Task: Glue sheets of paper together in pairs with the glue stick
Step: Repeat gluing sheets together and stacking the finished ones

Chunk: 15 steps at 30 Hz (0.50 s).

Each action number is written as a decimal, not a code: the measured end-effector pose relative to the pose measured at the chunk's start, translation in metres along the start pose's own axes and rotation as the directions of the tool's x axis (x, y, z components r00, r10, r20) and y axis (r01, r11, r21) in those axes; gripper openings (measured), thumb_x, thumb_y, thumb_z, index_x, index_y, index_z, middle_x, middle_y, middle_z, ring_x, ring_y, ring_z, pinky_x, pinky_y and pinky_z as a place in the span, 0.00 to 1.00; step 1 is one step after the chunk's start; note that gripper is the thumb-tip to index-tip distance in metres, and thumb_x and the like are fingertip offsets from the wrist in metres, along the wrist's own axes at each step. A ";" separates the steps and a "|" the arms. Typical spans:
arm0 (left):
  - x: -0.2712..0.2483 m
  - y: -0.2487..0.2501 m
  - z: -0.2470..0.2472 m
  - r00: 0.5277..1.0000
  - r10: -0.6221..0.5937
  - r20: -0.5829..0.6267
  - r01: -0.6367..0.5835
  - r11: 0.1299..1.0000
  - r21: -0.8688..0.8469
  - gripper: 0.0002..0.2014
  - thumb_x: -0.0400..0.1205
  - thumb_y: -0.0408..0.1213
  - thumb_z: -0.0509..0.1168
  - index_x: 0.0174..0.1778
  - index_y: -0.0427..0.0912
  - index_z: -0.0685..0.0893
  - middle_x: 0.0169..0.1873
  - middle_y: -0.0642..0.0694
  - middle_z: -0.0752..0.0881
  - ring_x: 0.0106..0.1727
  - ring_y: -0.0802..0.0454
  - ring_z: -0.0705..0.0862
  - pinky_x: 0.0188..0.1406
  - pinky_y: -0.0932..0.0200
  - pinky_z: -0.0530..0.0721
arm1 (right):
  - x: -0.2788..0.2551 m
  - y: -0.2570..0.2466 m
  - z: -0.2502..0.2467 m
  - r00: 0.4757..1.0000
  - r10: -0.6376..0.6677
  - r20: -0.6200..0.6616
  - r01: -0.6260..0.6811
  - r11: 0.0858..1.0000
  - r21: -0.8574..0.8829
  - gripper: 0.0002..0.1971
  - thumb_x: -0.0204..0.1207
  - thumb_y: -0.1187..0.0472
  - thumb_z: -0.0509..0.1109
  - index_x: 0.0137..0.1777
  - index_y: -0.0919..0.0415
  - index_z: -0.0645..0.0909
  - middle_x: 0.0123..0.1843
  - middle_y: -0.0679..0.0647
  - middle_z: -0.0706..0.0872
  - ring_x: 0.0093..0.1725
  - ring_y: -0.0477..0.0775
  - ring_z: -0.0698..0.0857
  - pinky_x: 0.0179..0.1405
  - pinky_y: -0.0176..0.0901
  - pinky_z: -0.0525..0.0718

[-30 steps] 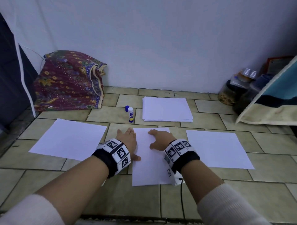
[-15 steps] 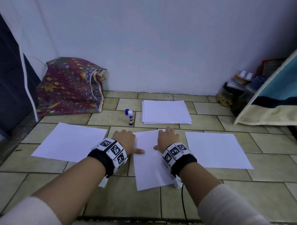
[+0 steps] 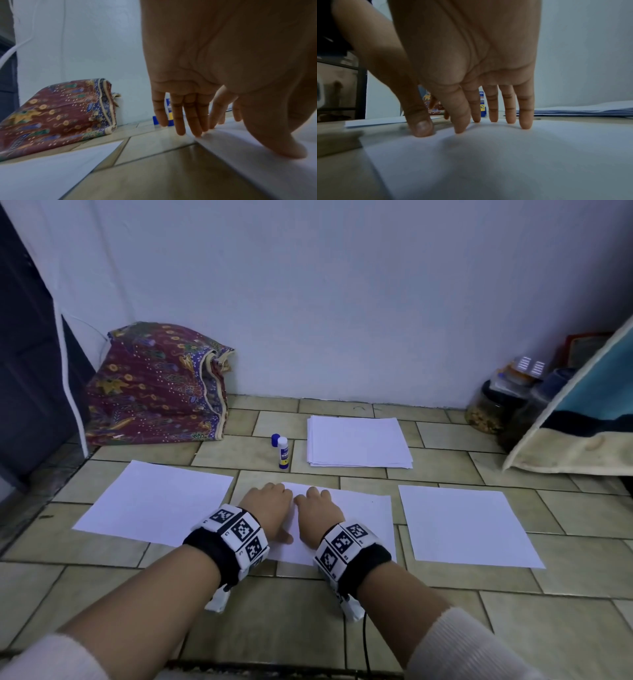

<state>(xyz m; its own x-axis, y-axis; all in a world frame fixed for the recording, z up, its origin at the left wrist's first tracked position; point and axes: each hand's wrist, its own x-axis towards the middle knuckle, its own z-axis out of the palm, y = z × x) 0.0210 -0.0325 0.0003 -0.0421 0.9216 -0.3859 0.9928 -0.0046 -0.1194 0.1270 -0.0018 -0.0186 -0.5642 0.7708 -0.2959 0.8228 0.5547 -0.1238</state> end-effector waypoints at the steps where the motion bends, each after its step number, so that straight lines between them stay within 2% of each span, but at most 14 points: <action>1: 0.002 -0.003 0.004 1.000 -0.016 0.006 0.017 0.999 -0.042 0.35 0.76 0.57 0.70 0.73 0.40 0.68 0.71 0.42 0.71 0.72 0.45 0.70 0.66 0.50 0.73 | 0.001 -0.002 0.000 1.000 -0.004 -0.004 0.004 1.000 0.004 0.23 0.79 0.65 0.64 0.73 0.62 0.66 0.71 0.59 0.66 0.72 0.61 0.65 0.59 0.52 0.78; 2: 0.004 -0.006 0.009 0.999 -0.026 0.022 0.028 0.996 -0.084 0.39 0.76 0.57 0.69 0.77 0.39 0.63 0.77 0.40 0.65 0.77 0.45 0.65 0.70 0.49 0.71 | 0.003 -0.002 -0.001 1.000 -0.004 -0.010 0.004 1.000 0.008 0.22 0.79 0.66 0.63 0.73 0.63 0.66 0.72 0.59 0.66 0.72 0.61 0.65 0.59 0.52 0.78; 4: 0.005 -0.010 0.013 0.997 -0.019 0.079 0.030 0.990 -0.140 0.47 0.78 0.57 0.67 0.83 0.36 0.50 0.84 0.41 0.49 0.84 0.46 0.51 0.79 0.45 0.62 | 0.007 -0.003 -0.002 1.000 0.008 -0.019 -0.008 1.000 0.009 0.23 0.79 0.67 0.63 0.73 0.64 0.65 0.73 0.59 0.66 0.73 0.60 0.65 0.61 0.52 0.78; 6: 0.004 -0.009 0.010 0.992 -0.013 0.125 0.032 0.988 -0.151 0.49 0.80 0.57 0.65 0.84 0.37 0.41 0.85 0.43 0.41 0.85 0.46 0.48 0.81 0.45 0.57 | 0.012 -0.007 -0.005 1.000 0.000 -0.008 0.000 1.000 0.016 0.27 0.78 0.66 0.66 0.76 0.63 0.63 0.76 0.57 0.65 0.75 0.59 0.65 0.66 0.55 0.76; 8: 0.002 -0.006 0.006 0.990 -0.010 0.143 0.032 0.988 -0.152 0.48 0.81 0.56 0.64 0.85 0.41 0.39 0.85 0.45 0.40 0.84 0.44 0.51 0.80 0.46 0.57 | 0.017 -0.012 -0.008 0.997 -0.064 0.047 0.063 0.998 0.020 0.34 0.75 0.63 0.71 0.78 0.63 0.60 0.77 0.57 0.65 0.77 0.58 0.65 0.74 0.58 0.69; 10: 0.000 -0.006 0.004 0.989 -0.007 0.148 0.028 0.990 -0.141 0.48 0.81 0.56 0.64 0.85 0.41 0.39 0.85 0.44 0.41 0.84 0.43 0.53 0.80 0.45 0.58 | 0.020 -0.012 -0.013 0.990 -0.107 0.089 0.106 0.994 0.022 0.36 0.74 0.62 0.72 0.80 0.62 0.59 0.77 0.57 0.66 0.77 0.58 0.66 0.78 0.60 0.62; 13: 0.004 -0.010 0.008 0.985 -0.005 0.171 0.019 0.997 -0.079 0.50 0.81 0.60 0.62 0.84 0.35 0.39 0.85 0.41 0.41 0.85 0.46 0.50 0.81 0.44 0.58 | 0.015 0.007 -0.016 0.993 -0.070 0.092 0.058 0.990 0.130 0.32 0.77 0.67 0.62 0.81 0.57 0.58 0.78 0.54 0.67 0.76 0.56 0.70 0.80 0.60 0.56; 15: 0.008 -0.011 0.011 0.983 -0.005 0.181 0.015 0.998 -0.053 0.49 0.81 0.61 0.60 0.84 0.34 0.39 0.84 0.41 0.40 0.85 0.48 0.46 0.81 0.43 0.57 | 0.008 0.024 -0.016 0.997 0.004 0.075 -0.022 0.973 0.229 0.30 0.78 0.68 0.58 0.80 0.54 0.59 0.74 0.55 0.74 0.72 0.57 0.74 0.80 0.57 0.58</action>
<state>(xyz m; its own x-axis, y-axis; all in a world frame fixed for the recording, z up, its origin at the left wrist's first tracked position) 0.0081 -0.0298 -0.0113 -0.0664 0.8360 -0.5446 0.9967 0.0297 -0.0760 0.1413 0.0229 -0.0089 -0.5538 0.7474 -0.3670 0.8286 0.4515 -0.3309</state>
